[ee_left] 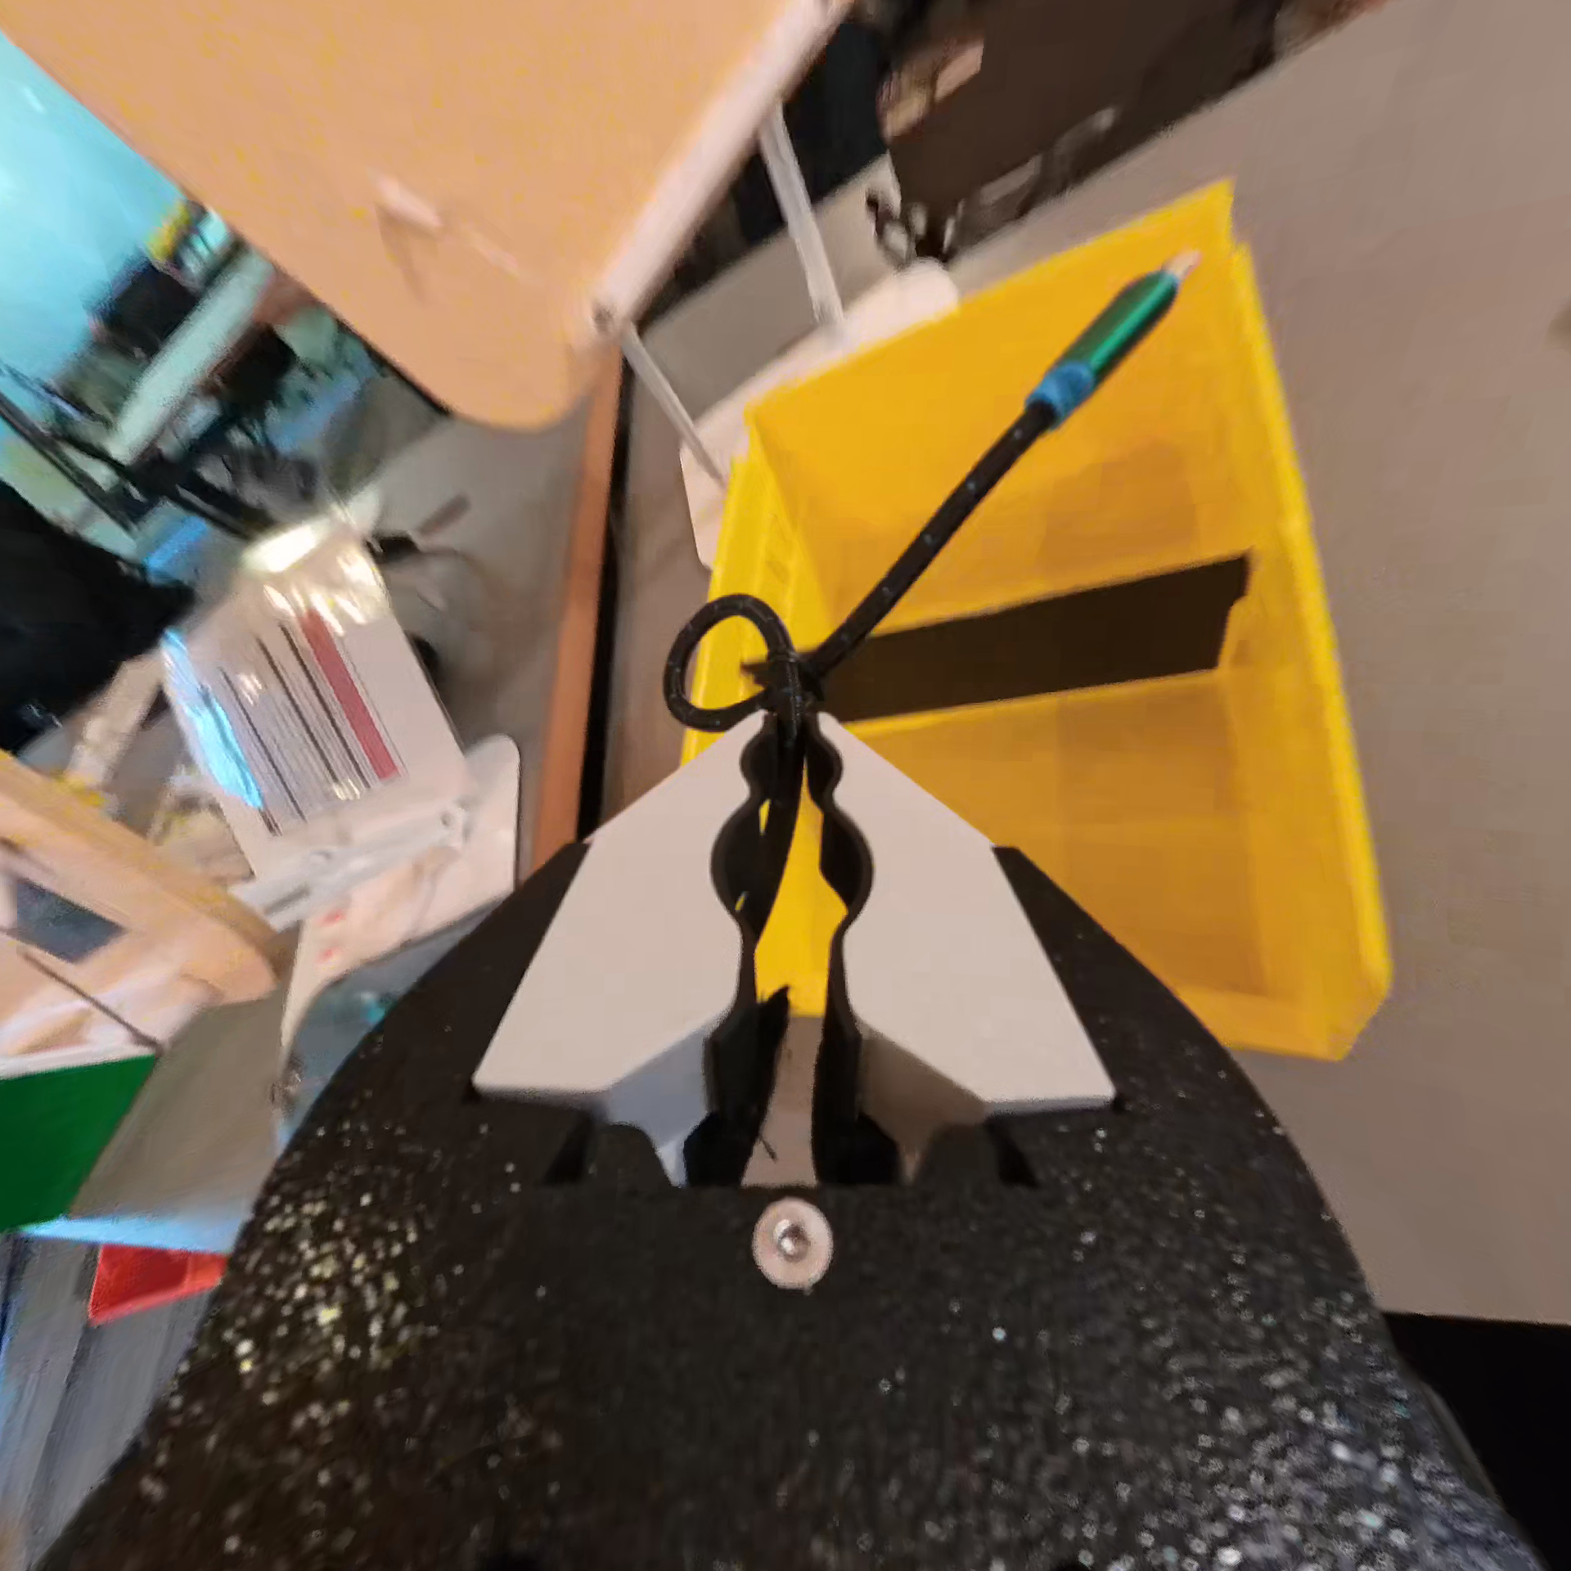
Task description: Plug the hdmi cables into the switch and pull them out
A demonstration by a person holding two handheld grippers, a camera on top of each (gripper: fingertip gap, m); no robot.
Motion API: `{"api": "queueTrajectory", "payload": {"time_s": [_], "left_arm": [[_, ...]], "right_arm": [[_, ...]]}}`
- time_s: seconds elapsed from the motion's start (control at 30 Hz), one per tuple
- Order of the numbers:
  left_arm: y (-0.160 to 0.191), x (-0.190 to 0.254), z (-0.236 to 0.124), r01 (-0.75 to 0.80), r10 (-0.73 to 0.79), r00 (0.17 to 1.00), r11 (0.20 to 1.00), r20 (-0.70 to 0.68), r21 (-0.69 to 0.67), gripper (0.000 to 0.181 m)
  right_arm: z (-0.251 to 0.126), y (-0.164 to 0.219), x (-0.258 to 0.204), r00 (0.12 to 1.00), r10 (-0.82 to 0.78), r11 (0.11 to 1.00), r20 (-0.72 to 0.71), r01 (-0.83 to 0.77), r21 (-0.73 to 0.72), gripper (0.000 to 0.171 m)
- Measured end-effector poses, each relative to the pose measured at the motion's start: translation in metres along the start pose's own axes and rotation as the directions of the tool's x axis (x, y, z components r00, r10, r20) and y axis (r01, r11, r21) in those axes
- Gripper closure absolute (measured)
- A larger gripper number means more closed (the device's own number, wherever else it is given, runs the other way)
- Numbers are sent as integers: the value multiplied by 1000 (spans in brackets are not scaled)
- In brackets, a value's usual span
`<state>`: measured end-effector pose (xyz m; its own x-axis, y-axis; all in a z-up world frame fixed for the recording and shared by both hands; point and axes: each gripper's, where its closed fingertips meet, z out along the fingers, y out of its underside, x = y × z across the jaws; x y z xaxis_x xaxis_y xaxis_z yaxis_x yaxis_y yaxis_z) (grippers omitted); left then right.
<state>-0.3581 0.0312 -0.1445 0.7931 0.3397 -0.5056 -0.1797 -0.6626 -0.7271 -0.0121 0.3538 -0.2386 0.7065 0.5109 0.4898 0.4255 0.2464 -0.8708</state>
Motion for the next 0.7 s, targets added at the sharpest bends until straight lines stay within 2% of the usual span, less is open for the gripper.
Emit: {"api": "queueTrajectory", "payload": {"time_s": [0.13, 0.3, 0.53, 0.63, 0.7], "left_arm": [[-55, 22, -34, -47, 53, 998, 981, -28, 189, 178], [-107, 98, -48, -89, 167, 965, 933, -201, 349, 178], [-144, 236, -31, -132, 341, 846, 878, -409, 461, 178], [-162, 282, -13, -140, 393, 814, 847, -427, 513, 178], [-175, 305, 7, -179, 433, 804, 829, -406, 530, 177]], "right_arm": [[0, 0, 3, 1000, 14, 1000, -10, -14, 2, 153], [-1, 3, 11, 999, 22, 1000, -41, -22, -1, 153], [-3, 10, 28, 994, 21, 1000, -111, -24, -20, 154], [-8, 10, 41, 983, 58, 998, -172, -60, -6, 154], [-16, 2, 53, 969, 92, 995, -228, -80, 58, 156]]}}
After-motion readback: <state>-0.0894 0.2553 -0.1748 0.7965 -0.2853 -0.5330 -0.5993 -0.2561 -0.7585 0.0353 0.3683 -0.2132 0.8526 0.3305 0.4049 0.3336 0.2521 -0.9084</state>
